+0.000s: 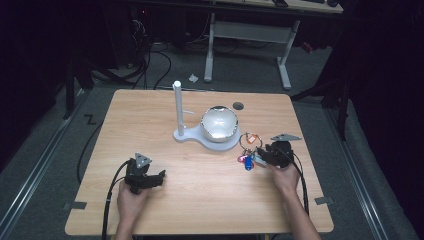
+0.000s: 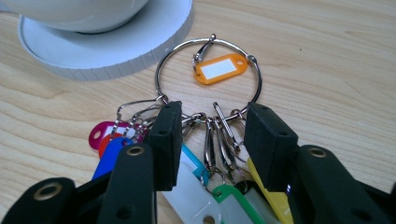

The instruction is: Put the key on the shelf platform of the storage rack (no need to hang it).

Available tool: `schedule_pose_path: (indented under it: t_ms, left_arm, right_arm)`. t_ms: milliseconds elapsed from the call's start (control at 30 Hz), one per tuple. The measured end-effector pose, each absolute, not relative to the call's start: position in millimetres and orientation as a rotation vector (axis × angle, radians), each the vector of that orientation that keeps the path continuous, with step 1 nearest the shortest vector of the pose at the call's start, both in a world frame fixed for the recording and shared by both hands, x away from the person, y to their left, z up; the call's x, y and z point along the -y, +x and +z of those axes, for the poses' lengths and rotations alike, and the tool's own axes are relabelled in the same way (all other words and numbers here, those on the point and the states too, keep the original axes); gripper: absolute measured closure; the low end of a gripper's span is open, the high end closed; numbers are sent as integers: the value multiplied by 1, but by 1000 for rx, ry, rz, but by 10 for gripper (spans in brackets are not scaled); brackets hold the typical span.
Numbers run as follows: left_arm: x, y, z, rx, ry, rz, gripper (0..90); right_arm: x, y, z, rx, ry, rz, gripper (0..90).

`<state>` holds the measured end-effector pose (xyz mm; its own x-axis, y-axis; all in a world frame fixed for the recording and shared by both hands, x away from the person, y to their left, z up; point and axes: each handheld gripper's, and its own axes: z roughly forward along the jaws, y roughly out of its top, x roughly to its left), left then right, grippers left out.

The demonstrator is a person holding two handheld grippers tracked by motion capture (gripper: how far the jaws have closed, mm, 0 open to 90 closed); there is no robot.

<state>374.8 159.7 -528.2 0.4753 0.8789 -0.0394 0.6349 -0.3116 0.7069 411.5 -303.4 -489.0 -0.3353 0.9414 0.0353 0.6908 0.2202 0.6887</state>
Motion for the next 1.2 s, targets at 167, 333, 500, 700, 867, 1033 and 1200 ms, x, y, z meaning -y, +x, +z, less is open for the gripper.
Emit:
schedule_pose_path:
  t_ms: [167, 333, 500, 700, 867, 1033, 1200]
  left_arm:
    - [-160, 375, -528, -1249, 2057, 470, 189]
    - [-160, 375, -528, -1249, 2057, 470, 189]
    - [-160, 375, -528, -1249, 2057, 470, 189]
    - [-160, 375, -528, -1248, 2057, 470, 188]
    - [-160, 375, -528, -1248, 2058, 470, 189]
    - [-160, 375, -528, -1248, 2057, 470, 188]
    - [-160, 375, -528, -1248, 2057, 470, 188]
  right_arm:
    - [303, 416, -496, -2124, 1533, 850, 583]
    - [304, 419, -501, -2130, 1539, 817, 591]
    - [306, 422, -506, -2143, 1554, 799, 605]
    - [304, 425, -511, -2151, 1553, 773, 639]
    - [300, 426, -511, -2169, 1499, 745, 744]
    - [296, 424, -511, -2186, 1459, 732, 804]
    - [299, 425, -511, -2193, 1470, 763, 812]
